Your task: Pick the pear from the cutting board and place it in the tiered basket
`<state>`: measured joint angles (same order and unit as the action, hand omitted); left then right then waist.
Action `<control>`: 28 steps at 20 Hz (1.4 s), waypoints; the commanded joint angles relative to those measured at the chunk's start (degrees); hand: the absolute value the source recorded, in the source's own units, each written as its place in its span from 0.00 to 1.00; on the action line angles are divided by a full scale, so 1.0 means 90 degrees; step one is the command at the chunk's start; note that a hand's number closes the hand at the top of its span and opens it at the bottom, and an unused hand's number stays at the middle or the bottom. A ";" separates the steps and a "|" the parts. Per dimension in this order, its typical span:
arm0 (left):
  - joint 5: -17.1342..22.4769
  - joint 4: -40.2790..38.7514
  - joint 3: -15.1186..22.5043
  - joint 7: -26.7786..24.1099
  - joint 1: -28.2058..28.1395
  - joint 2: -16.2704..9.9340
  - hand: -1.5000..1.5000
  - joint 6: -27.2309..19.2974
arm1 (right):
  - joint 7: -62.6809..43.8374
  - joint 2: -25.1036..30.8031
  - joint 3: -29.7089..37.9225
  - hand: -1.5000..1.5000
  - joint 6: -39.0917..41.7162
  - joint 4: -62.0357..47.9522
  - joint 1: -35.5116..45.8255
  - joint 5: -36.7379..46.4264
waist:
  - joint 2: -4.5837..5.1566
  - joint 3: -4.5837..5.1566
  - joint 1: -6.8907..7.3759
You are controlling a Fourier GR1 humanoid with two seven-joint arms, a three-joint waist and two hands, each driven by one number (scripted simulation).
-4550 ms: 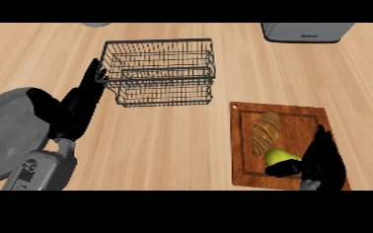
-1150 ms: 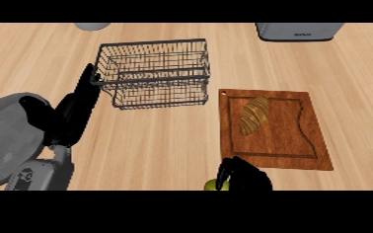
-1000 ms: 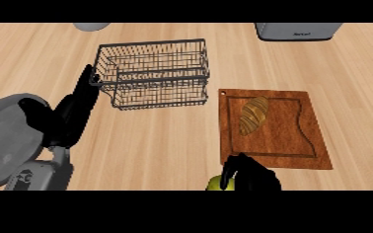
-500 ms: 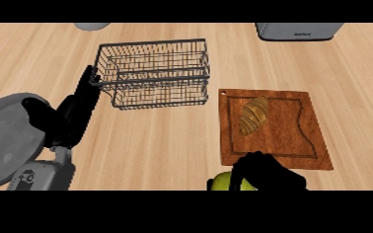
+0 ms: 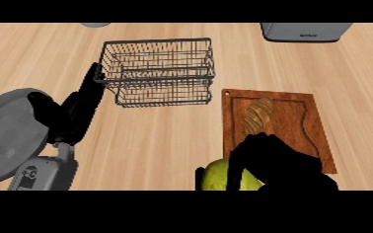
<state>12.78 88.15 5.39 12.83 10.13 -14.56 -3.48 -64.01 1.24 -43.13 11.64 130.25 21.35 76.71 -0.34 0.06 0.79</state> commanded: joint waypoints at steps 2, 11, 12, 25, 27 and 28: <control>0.0024 -0.0189 0.0394 0.0045 -0.0093 0.0276 0.50 0.0217 | -0.1262 -0.0132 0.0671 1.00 0.0561 -0.0669 0.1152 -0.0742 | 0.0061 0.0036 0.0087; -0.0133 -0.0436 0.0544 -0.0154 0.0076 0.0465 0.50 0.0273 | -0.1315 -0.0134 0.2350 1.00 -0.0310 -0.2940 0.3316 -0.2006 | 0.0100 0.0020 0.0203; -0.0046 -0.0306 0.0495 0.0023 0.0157 0.0370 0.50 0.0355 | -0.1147 -0.0135 0.2484 1.00 -0.0510 -0.3416 0.3597 -0.2067 | 0.0103 0.0015 0.0251; -0.0091 -0.0380 0.0367 0.0139 0.0413 0.0407 0.50 0.0374 | 0.0024 -0.0136 0.2898 1.00 -0.3218 -0.7059 0.4929 -0.3244 | 0.0165 0.0005 0.0376; -0.0184 -0.0389 0.0531 0.0005 0.0353 0.0561 0.50 0.0342 | 0.0224 -0.0136 0.3252 1.00 -0.3998 -0.6677 0.4822 -0.3640 | 0.0200 -0.0002 0.0442; -0.0087 -0.0297 0.0518 0.0138 0.0296 0.0553 0.50 0.0386 | 0.0351 -0.0136 0.3297 1.00 -0.4228 -0.6986 0.4957 -0.3800 | 0.0209 0.0000 0.0553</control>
<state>11.55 85.85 6.49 12.76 13.11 -11.90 -1.76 -58.91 0.31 -15.06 -14.12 71.64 64.71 47.03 0.99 -0.11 4.66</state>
